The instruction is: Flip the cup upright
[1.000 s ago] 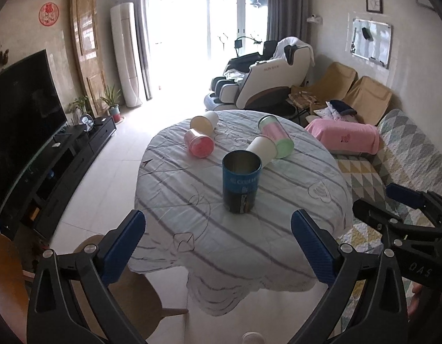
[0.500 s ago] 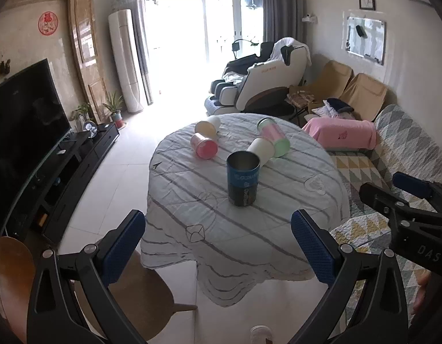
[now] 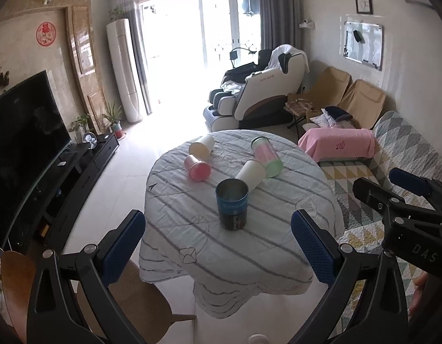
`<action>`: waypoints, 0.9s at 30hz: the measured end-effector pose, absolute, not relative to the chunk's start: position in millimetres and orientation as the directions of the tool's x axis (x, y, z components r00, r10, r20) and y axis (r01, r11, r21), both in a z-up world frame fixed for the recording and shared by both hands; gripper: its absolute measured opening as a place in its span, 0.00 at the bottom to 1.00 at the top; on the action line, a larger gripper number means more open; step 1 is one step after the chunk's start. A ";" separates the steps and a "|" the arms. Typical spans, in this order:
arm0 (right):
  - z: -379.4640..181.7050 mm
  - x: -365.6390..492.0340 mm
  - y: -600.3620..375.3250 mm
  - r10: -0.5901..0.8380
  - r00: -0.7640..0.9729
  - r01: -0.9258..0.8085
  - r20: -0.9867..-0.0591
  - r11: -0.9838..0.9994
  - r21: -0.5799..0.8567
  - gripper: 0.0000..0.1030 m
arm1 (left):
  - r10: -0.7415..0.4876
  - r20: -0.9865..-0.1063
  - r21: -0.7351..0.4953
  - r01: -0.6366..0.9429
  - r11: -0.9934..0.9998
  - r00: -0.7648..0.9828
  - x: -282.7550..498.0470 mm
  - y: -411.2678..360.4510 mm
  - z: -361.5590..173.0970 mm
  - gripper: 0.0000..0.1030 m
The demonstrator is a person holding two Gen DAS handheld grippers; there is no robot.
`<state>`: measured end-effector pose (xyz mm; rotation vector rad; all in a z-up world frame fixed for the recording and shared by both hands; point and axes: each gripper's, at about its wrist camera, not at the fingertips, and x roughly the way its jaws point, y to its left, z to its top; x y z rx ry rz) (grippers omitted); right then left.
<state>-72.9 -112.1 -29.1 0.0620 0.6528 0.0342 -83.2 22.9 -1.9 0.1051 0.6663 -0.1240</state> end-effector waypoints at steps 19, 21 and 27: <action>-36.3 -50.0 -130.4 0.089 0.773 -0.044 -0.629 0.995 0.086 0.78 | -0.045 -0.636 0.066 0.112 0.991 0.771 -62.8 1.4 -8.0 1.00; -37.5 -48.6 -131.0 0.091 0.770 -0.046 -0.631 0.995 0.087 0.78 | -0.046 -0.636 0.063 0.111 0.992 0.770 -61.3 0.1 -8.5 1.00; -39.6 -44.8 -135.4 0.096 0.765 -0.048 -0.637 0.995 0.092 0.78 | -0.047 -0.631 0.063 0.111 0.992 0.775 -59.1 -4.2 -7.3 1.00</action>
